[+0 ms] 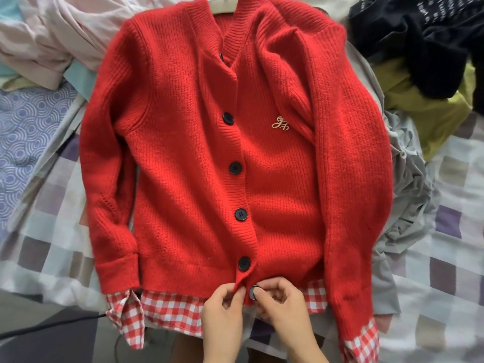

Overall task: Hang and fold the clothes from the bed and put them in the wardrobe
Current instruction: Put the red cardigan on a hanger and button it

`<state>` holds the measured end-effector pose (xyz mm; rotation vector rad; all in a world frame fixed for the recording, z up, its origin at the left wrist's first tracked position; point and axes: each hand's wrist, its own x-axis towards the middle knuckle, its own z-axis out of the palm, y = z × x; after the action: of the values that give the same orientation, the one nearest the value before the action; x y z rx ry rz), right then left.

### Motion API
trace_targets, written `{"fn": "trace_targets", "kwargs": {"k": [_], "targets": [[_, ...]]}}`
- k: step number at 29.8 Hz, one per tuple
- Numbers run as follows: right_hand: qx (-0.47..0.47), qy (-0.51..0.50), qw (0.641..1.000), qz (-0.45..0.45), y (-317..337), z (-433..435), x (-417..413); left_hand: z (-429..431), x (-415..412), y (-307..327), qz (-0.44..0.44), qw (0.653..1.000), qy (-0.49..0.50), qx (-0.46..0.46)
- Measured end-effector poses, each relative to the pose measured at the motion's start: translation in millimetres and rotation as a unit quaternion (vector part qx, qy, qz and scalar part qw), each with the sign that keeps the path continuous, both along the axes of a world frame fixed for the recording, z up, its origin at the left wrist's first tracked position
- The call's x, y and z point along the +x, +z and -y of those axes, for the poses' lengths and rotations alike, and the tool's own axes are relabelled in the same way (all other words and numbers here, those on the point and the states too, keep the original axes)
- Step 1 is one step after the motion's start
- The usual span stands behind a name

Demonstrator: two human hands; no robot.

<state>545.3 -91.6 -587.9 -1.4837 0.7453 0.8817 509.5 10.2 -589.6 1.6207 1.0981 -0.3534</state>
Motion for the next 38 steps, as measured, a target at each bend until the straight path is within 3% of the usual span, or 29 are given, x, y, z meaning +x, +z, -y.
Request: {"fn": "trace_targets", "kwargs": {"k": [7,19,21,25,29,32,35,38], "targets": [[-0.151,0.076,0.981,0.099,-6,-11,0,4,8,10,0.001,0.996,0.088,-0.016],[-0.134,0.024,0.986,0.095,-3,-12,-6,7,7,8,0.010,0.999,0.024,0.018],[-0.125,0.022,0.988,0.087,-3,-12,-6,2,6,6,-0.003,0.999,0.039,-0.021],[-0.099,0.035,0.991,0.084,-3,-10,-2,-11,5,3,-0.027,0.970,0.129,-0.204],[-0.090,0.048,0.991,0.086,-3,-11,2,-16,4,-3,-0.033,0.969,0.067,-0.235],[-0.078,0.052,0.991,0.091,-2,-10,5,-18,6,-4,-0.038,0.957,0.085,-0.273],[-0.070,0.077,0.989,0.104,-1,-9,7,-20,8,-5,-0.039,0.961,0.066,-0.267],[-0.082,0.101,0.986,0.106,-3,-8,5,-18,10,-7,-0.029,0.983,-0.009,-0.182]]}}
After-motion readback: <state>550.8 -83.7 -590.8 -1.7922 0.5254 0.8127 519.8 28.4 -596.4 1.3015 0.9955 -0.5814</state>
